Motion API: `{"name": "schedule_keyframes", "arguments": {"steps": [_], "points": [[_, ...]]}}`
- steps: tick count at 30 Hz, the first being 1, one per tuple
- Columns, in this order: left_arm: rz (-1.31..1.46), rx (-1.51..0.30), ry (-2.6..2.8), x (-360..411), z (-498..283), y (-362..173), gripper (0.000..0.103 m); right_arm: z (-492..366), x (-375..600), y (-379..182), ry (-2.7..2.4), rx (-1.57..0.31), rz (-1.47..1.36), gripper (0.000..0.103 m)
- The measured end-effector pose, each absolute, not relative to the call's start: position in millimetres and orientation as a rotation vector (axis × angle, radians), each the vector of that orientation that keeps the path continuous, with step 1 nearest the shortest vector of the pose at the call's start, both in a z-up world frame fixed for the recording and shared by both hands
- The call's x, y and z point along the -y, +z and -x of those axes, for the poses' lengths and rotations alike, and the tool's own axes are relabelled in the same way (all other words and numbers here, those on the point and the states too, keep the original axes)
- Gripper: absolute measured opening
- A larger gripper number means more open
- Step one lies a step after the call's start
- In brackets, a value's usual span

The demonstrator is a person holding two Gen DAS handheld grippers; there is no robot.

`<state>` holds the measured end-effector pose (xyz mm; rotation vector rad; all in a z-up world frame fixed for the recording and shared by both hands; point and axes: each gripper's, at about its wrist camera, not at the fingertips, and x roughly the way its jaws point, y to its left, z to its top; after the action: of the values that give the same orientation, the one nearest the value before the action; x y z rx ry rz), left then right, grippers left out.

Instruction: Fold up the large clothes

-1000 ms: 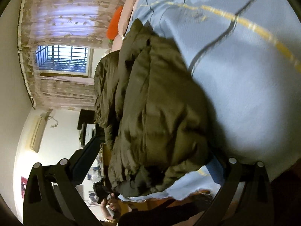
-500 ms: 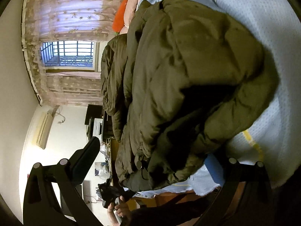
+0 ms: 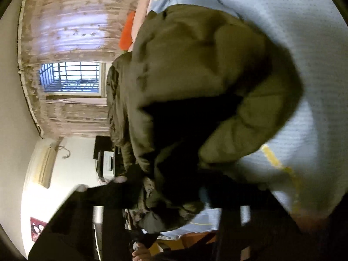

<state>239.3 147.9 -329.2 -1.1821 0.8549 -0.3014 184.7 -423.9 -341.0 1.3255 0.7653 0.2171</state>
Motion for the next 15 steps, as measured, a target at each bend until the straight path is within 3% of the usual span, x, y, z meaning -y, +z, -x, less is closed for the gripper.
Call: {"name": "schedule_keyframes", "arguments": {"steps": [1, 2, 5, 15], "points": [[1.189, -0.856, -0.304, -151.6, -239.2, -331.0, 0.031, -185.3, 422.5, -338.7, 0.220, -0.762, -1.313, 0.023], [1.208, -0.863, -0.323, -153.9, -241.1, -334.0, 0.022, -184.8, 422.1, -334.5, 0.218, -0.748, -1.303, 0.020], [1.218, -0.850, -0.386, -152.6, -245.4, -328.9, 0.015, -188.1, 416.4, -318.1, 0.211, -0.739, -1.272, 0.015], [1.200, -0.780, -0.492, -144.9, -281.5, -262.8, 0.015, -222.8, 412.8, -255.9, 0.321, -0.695, -1.303, 0.014]]}}
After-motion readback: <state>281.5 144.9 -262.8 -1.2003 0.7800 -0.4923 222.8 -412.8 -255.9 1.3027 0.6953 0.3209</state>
